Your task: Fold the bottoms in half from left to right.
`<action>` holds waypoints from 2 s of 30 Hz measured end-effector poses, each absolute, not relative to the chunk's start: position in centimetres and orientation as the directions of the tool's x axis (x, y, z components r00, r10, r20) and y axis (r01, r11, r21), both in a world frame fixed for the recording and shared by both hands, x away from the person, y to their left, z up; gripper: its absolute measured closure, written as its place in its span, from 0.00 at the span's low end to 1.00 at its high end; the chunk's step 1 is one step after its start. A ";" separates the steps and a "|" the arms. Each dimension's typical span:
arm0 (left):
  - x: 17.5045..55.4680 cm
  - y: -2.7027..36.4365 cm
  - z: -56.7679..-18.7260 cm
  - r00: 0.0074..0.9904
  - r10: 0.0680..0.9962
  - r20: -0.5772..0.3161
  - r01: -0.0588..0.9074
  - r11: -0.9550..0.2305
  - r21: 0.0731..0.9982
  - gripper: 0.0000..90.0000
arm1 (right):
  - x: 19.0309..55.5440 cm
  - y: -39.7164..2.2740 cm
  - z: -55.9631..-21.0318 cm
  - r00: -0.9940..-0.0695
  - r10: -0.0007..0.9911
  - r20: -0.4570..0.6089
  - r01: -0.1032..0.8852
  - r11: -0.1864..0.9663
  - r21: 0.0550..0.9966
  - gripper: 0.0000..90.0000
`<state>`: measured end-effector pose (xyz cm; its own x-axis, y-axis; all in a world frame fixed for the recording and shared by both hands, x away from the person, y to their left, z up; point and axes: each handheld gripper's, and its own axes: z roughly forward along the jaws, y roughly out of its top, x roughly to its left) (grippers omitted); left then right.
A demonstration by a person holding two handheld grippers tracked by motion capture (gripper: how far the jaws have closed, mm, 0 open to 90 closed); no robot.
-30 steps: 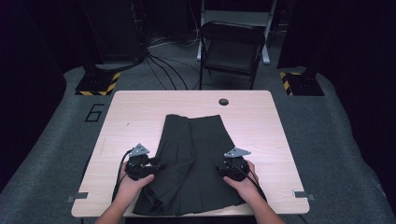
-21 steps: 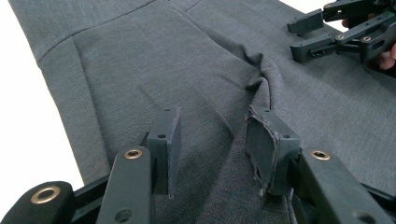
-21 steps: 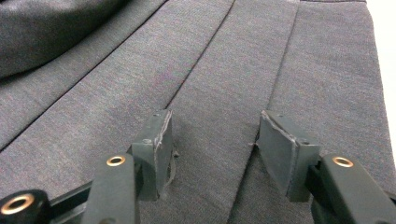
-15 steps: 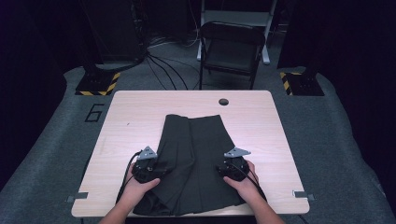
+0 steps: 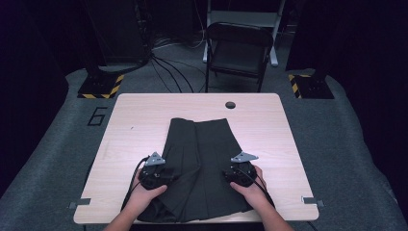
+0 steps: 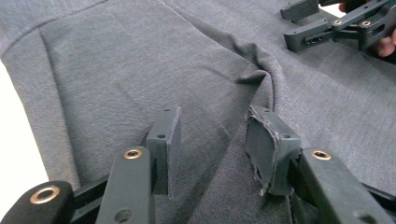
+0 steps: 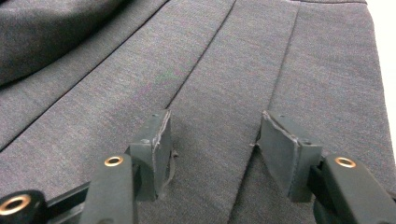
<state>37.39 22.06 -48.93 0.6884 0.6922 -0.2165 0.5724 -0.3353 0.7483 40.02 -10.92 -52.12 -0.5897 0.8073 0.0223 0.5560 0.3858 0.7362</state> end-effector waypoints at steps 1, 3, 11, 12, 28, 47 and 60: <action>37.4 22.0 -48.9 0.691 0.690 -0.215 0.570 -0.337 0.749 0.62 | 40.0 -10.9 -52.1 -0.590 0.807 0.022 0.555 0.386 0.737 0.48; 37.4 21.9 -49.0 0.691 0.692 -0.208 0.565 -0.338 0.752 0.62 | 40.0 -10.9 -52.1 -0.590 0.807 0.022 0.555 0.386 0.737 0.48; 36.9 20.3 -49.2 0.745 0.624 -0.236 0.566 -0.404 0.719 0.81 | 40.0 -10.9 -52.1 -0.589 0.808 0.025 0.558 0.384 0.736 0.48; 36.7 20.0 -49.2 0.753 0.618 -0.226 0.554 -0.409 0.725 0.85 | 40.0 -10.9 -52.1 -0.588 0.808 0.024 0.556 0.383 0.737 0.48; 35.3 15.4 -48.6 0.793 0.533 -0.294 0.557 -0.442 0.703 0.92 | 40.0 -10.9 -52.1 -0.589 0.808 0.024 0.555 0.384 0.738 0.48; 35.7 18.3 -45.6 0.787 0.584 -0.197 0.498 -0.414 0.762 0.62 | 40.0 -10.9 -52.1 -0.589 0.808 0.021 0.555 0.386 0.736 0.48; 37.4 24.0 -48.5 0.627 0.761 -0.164 0.569 -0.304 0.764 0.50 | 39.9 -10.7 -51.9 -0.593 0.805 0.007 0.558 0.405 0.724 0.48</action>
